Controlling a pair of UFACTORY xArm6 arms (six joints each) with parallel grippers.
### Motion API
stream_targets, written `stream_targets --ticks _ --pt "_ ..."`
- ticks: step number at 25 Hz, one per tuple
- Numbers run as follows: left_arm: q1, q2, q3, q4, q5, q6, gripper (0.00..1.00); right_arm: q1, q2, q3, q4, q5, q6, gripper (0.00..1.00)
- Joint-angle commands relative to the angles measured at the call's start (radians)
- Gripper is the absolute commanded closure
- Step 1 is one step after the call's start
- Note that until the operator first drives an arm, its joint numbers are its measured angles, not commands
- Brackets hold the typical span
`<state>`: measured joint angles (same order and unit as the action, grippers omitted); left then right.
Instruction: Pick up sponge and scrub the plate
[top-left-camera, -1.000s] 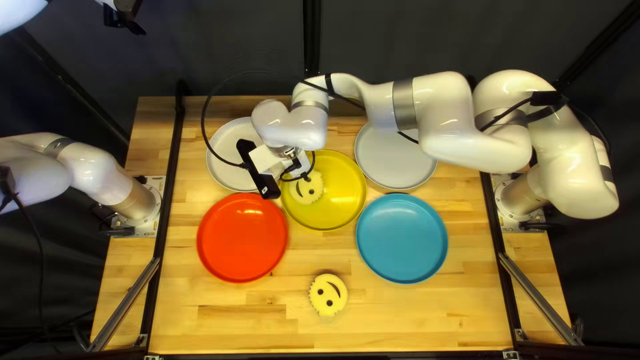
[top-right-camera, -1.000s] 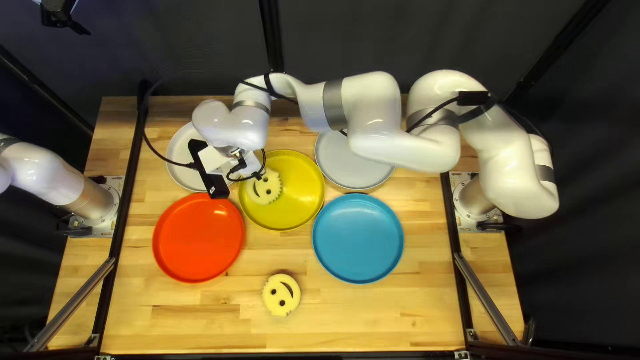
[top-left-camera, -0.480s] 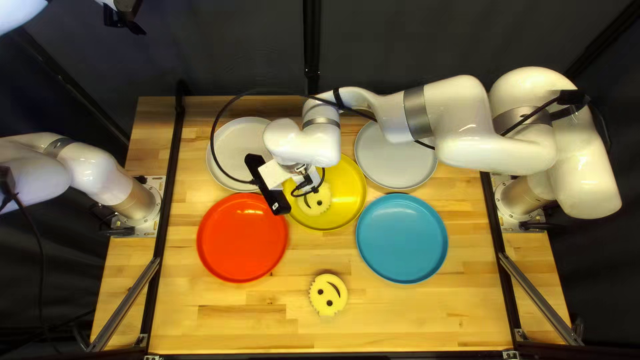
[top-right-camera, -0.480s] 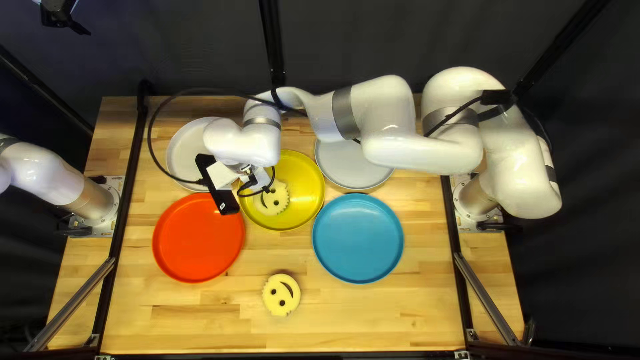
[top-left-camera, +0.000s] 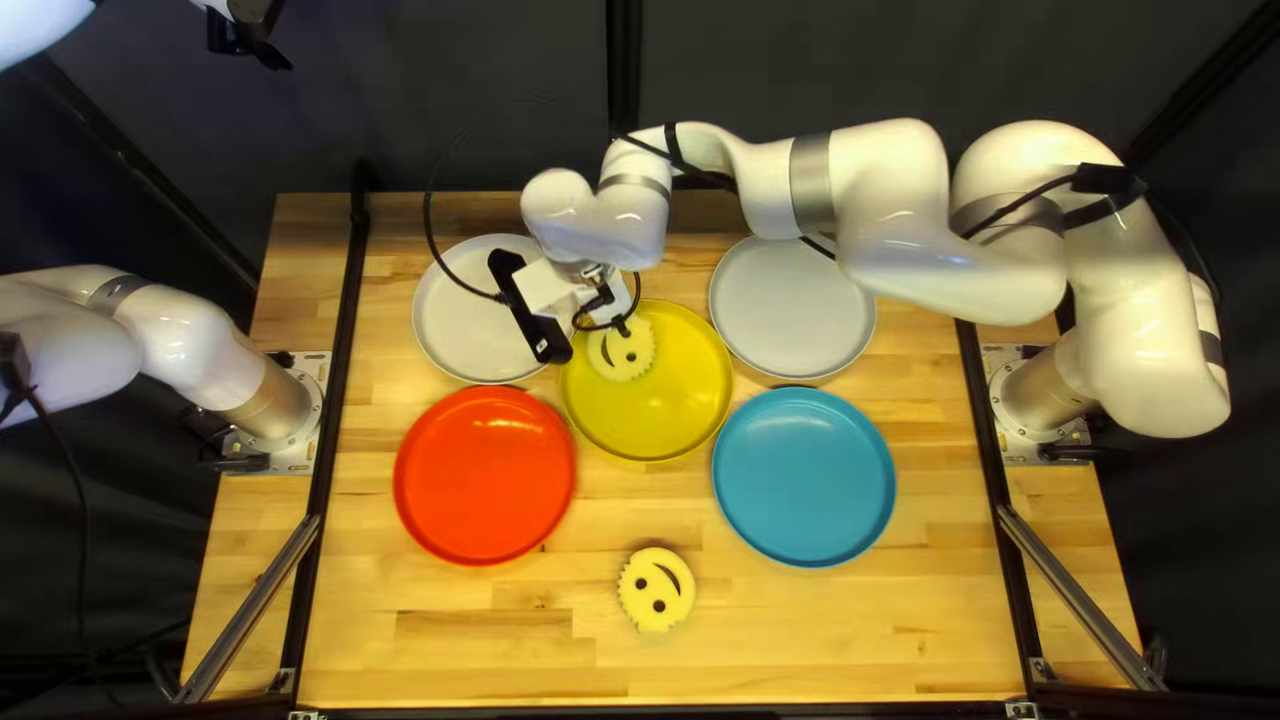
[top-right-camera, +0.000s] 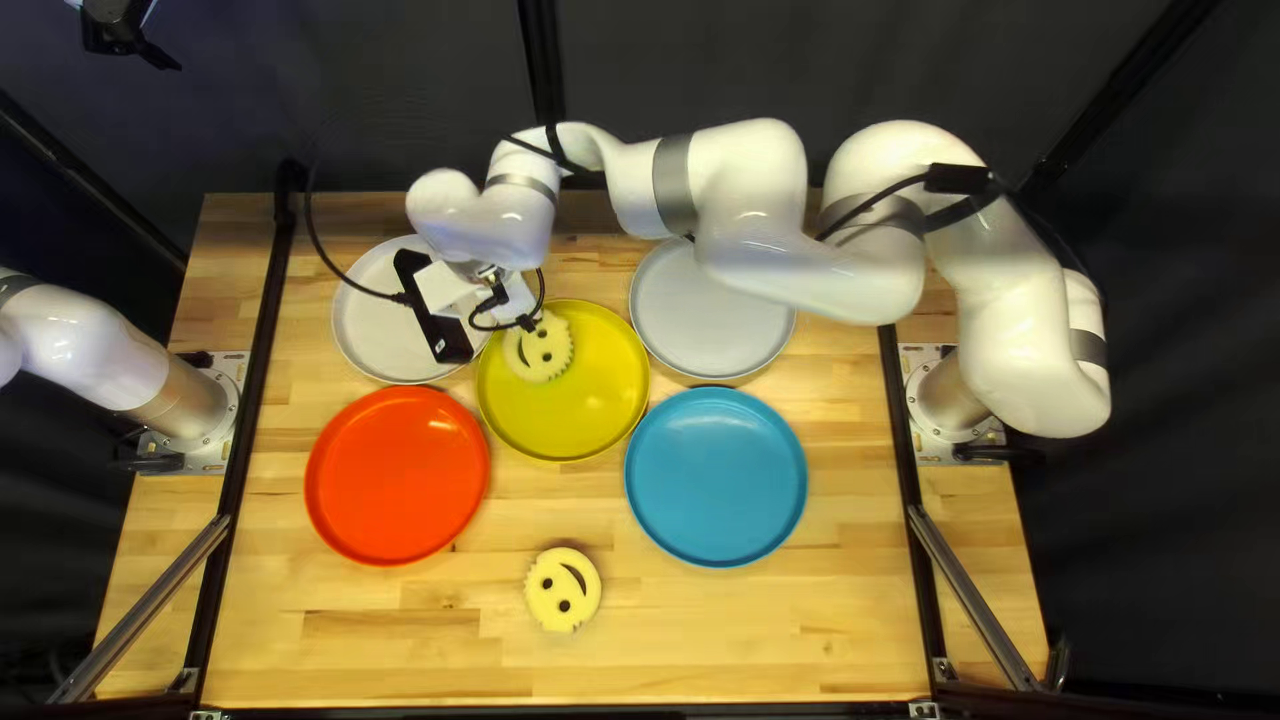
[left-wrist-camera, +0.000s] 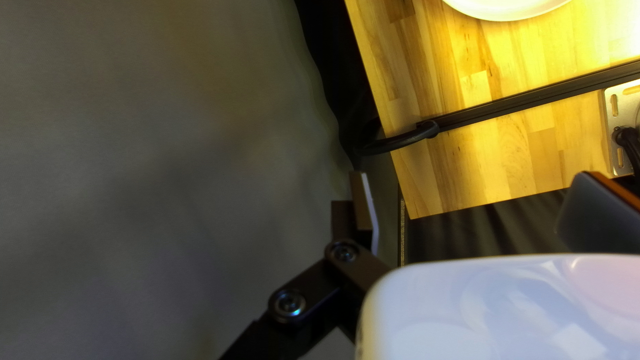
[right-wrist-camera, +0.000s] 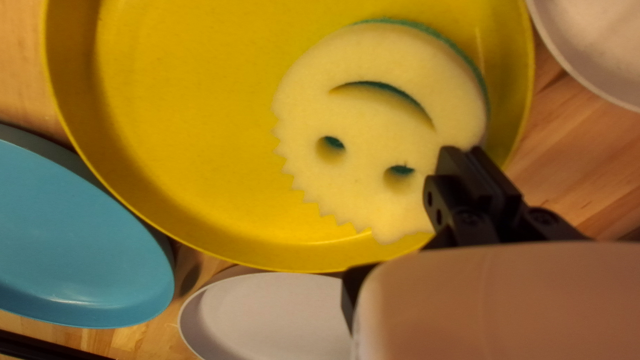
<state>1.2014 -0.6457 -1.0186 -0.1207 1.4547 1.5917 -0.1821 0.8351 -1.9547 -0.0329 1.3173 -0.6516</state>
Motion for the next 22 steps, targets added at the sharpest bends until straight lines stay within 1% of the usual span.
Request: stream_targets --ticks 1,4,6,9,10,13,14,15,16,20,22 --pt "0.000 0.000 0.000 0.000 0.000 0.000 0.00 0.009 -0.006 0.007 0.000 -0.002 0.013 1.00" --pt "0.000 0.000 0.000 0.000 0.000 0.000 0.00 0.032 -0.027 0.037 -0.005 -0.018 0.037 1.00" --pt "0.000 0.000 0.000 0.000 0.000 0.000 0.00 0.055 -0.059 0.079 -0.012 -0.036 0.063 1.00" --pt "0.000 0.000 0.000 0.000 0.000 0.000 0.00 0.081 -0.122 0.167 -0.019 -0.076 0.096 1.00" --pt "0.000 0.000 0.000 0.000 0.000 0.000 0.00 0.094 -0.158 0.220 -0.022 -0.101 0.114 1.00" --pt "0.000 0.000 0.000 0.000 0.000 0.000 0.00 0.118 -0.230 0.321 -0.027 -0.146 0.147 1.00" --pt "0.000 0.000 0.000 0.000 0.000 0.000 0.00 0.121 -0.242 0.340 -0.027 -0.156 0.151 1.00" --pt "0.000 0.000 0.000 0.000 0.000 0.000 0.00 0.132 -0.268 0.381 -0.028 -0.178 0.167 1.00" --pt "0.000 0.000 0.000 0.000 0.000 0.000 0.00 0.142 -0.279 0.403 -0.028 -0.195 0.178 1.00" --pt "0.000 0.000 0.000 0.000 0.000 0.000 0.00 0.166 -0.282 0.448 -0.021 -0.254 0.193 1.00" --pt "0.000 0.000 0.000 0.000 0.000 0.000 0.00 0.154 -0.291 0.469 -0.015 -0.276 0.175 1.00"
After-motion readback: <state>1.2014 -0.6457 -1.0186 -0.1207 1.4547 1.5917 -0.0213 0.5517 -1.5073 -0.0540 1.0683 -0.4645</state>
